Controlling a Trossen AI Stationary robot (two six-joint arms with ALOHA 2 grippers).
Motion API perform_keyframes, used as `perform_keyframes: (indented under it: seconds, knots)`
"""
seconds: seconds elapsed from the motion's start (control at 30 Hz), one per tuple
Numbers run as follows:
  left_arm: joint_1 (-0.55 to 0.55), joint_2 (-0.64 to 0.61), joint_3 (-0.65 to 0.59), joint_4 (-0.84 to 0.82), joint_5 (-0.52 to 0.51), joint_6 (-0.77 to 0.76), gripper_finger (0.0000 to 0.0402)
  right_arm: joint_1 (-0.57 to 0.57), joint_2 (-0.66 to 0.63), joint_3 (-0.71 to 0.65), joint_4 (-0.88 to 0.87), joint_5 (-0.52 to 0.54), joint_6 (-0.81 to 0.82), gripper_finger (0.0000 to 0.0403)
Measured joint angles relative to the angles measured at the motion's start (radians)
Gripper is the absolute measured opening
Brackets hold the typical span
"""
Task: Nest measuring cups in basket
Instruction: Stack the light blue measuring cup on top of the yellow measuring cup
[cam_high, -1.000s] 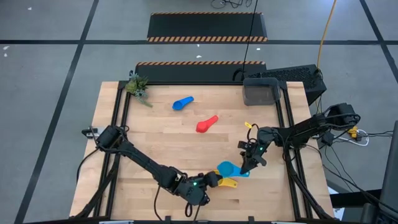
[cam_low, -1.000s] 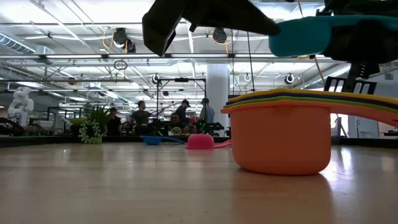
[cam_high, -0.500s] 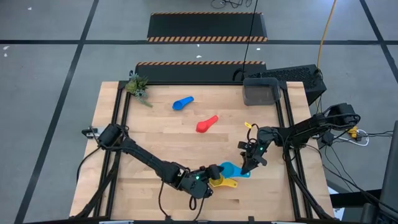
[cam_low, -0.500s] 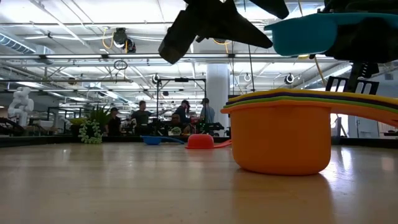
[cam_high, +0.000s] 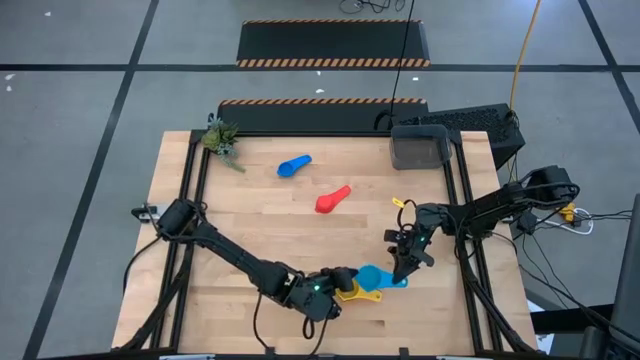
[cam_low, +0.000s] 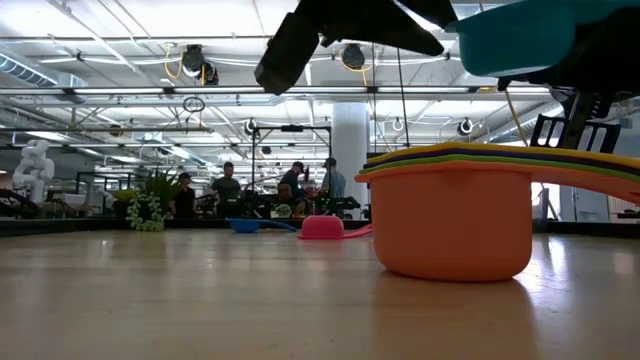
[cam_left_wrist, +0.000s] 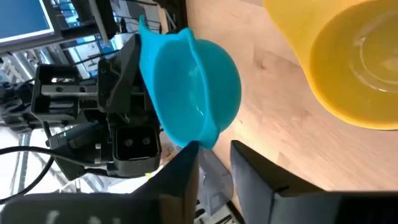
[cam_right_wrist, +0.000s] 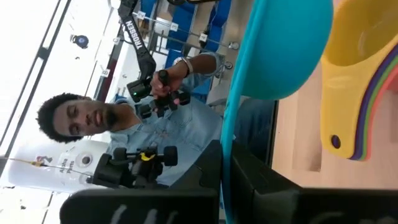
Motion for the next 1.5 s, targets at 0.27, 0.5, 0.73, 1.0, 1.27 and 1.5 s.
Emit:
perform_keyframes:
  seconds: [0.27,0.5,0.73,1.0,1.27,1.5]
  knots:
    - [0.005,0.0,0.0,0.06,0.068,0.015,0.0053,-0.002,0.0,0.0,-0.001,-0.016,-0.009,0.0]
    - [0.008,0.0,0.0,0.072,0.112,0.015,0.0061,-0.002,0.0,0.0,-0.001,-0.025,-0.016,0.0]
    - [0.005,0.0,0.0,0.125,0.177,0.077,0.0062,-0.002,0.0,0.0,0.005,-0.05,-0.039,0.0]
    - [0.005,0.0,0.0,0.146,0.203,0.14,0.0031,-0.004,0.0,0.0,0.049,-0.061,-0.036,0.0]
    - [0.01,0.0,0.0,0.166,0.231,0.135,0.0011,-0.029,0.0,-0.001,0.048,-0.073,-0.038,0.0]
    - [0.01,0.0,0.0,0.143,0.233,0.107,0.0009,-0.035,0.0,-0.001,0.049,-0.048,-0.039,0.001]
